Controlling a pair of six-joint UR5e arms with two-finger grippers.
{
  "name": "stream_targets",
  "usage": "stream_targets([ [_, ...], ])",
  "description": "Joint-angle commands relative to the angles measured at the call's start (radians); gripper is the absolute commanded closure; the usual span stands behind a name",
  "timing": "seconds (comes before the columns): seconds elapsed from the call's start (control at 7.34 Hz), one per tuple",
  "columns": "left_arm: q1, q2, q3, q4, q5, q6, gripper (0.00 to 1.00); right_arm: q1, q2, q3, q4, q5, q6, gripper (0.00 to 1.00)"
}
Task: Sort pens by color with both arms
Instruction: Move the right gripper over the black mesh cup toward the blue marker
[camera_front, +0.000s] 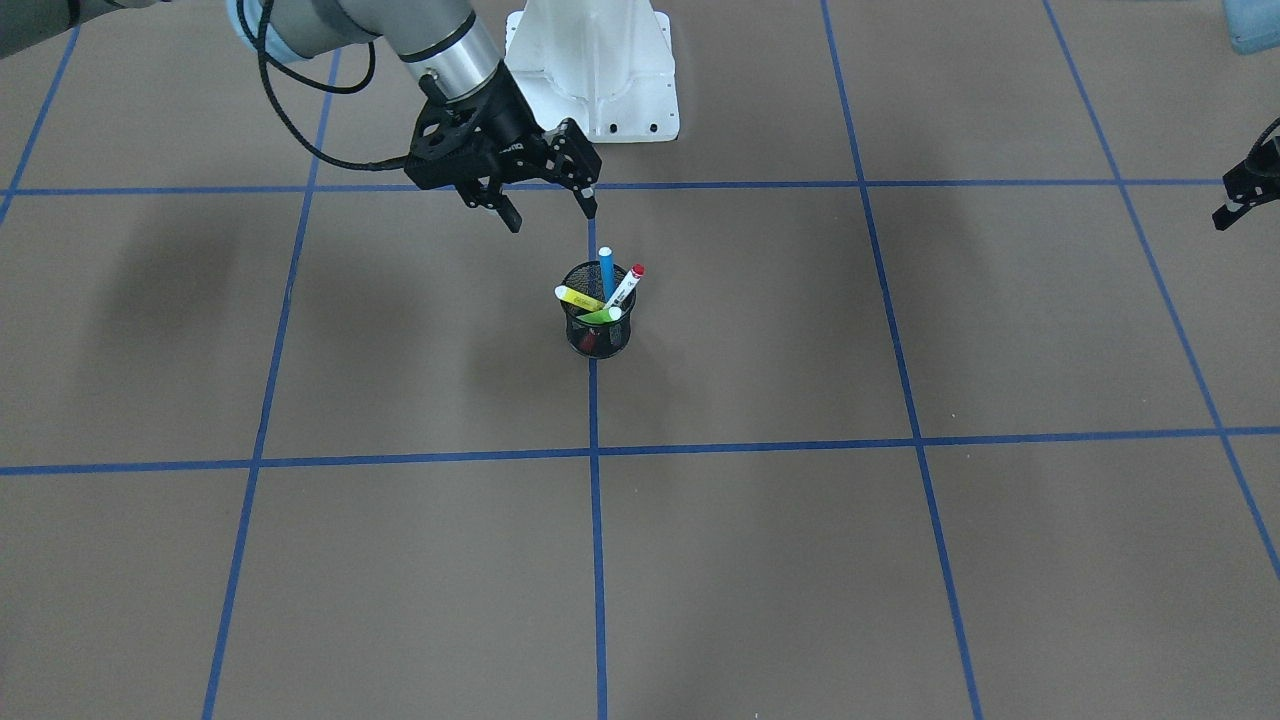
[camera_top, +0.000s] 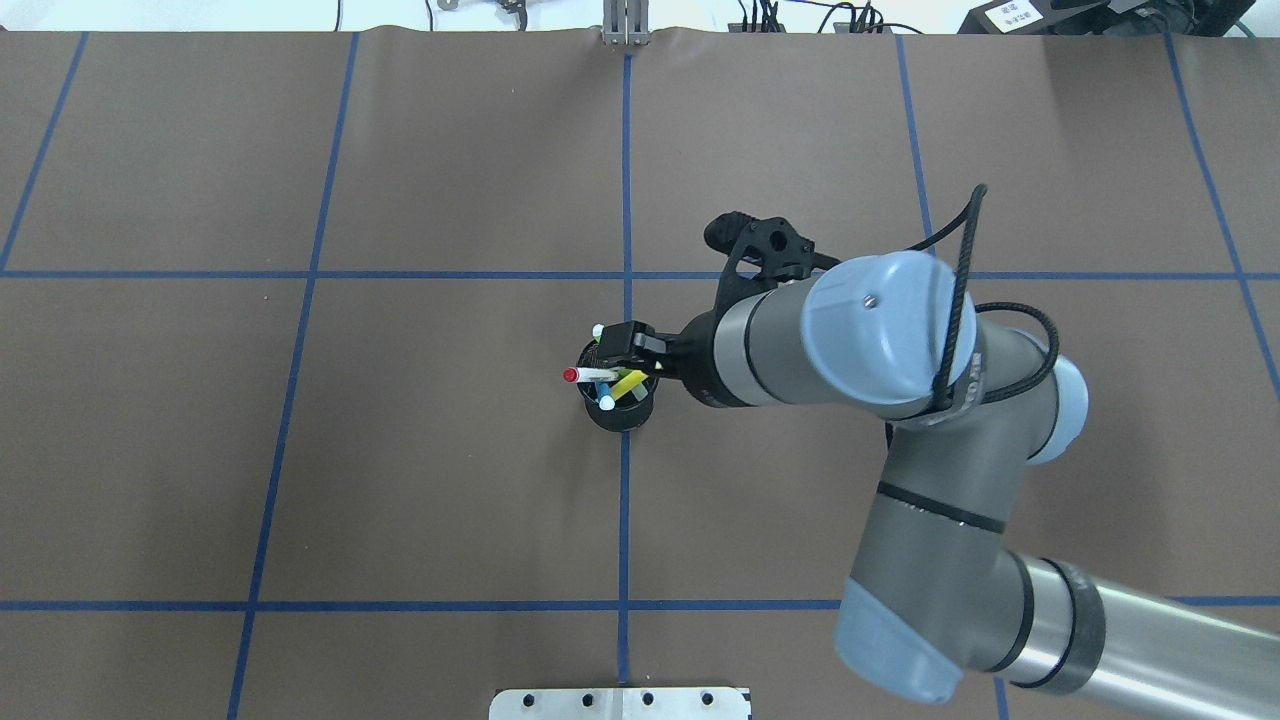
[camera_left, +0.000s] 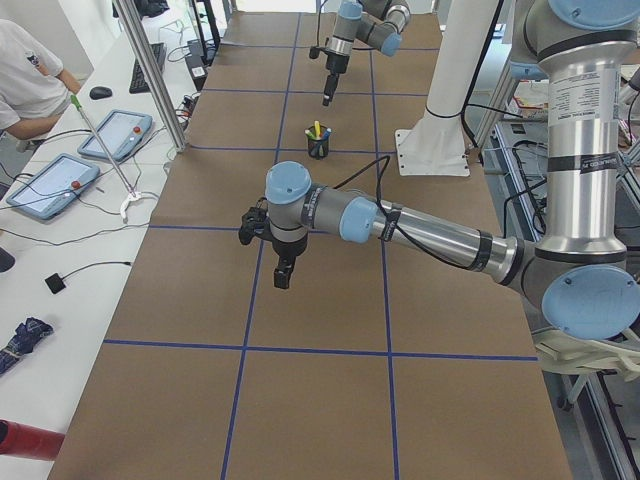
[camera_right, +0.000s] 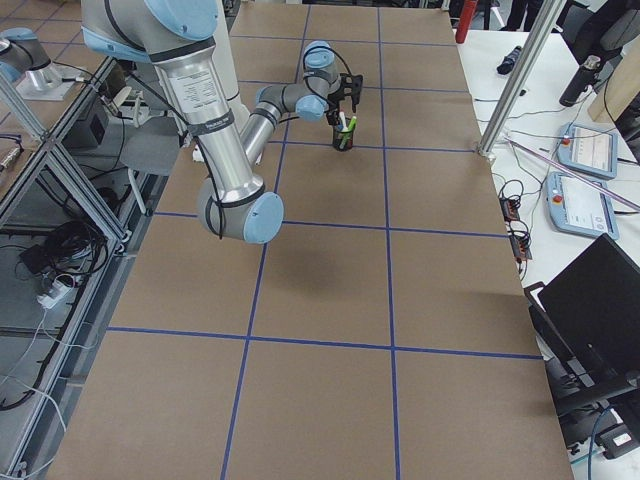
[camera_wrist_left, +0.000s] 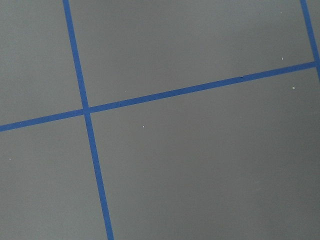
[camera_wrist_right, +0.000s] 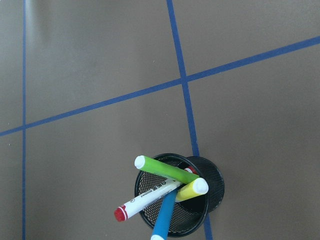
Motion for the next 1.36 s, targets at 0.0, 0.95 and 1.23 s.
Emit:
stream_targets([
  [0.0, 0.000, -0.001, -0.002, 0.000, 0.000, 0.000, 0.00, -0.089, 0.083, -0.033, -0.119, -0.173, -0.110, 0.11],
  [0.95, 0.000, -0.001, -0.002, 0.000, -0.031, 0.000, 0.00, -0.137, 0.102, -0.125, -0.129, -0.255, -0.401, 0.27],
  [1.23, 0.000, 0.000, -0.003, 0.002, -0.031, 0.000, 0.00, -0.137, 0.105, -0.130, -0.127, -0.263, -0.405, 0.34],
])
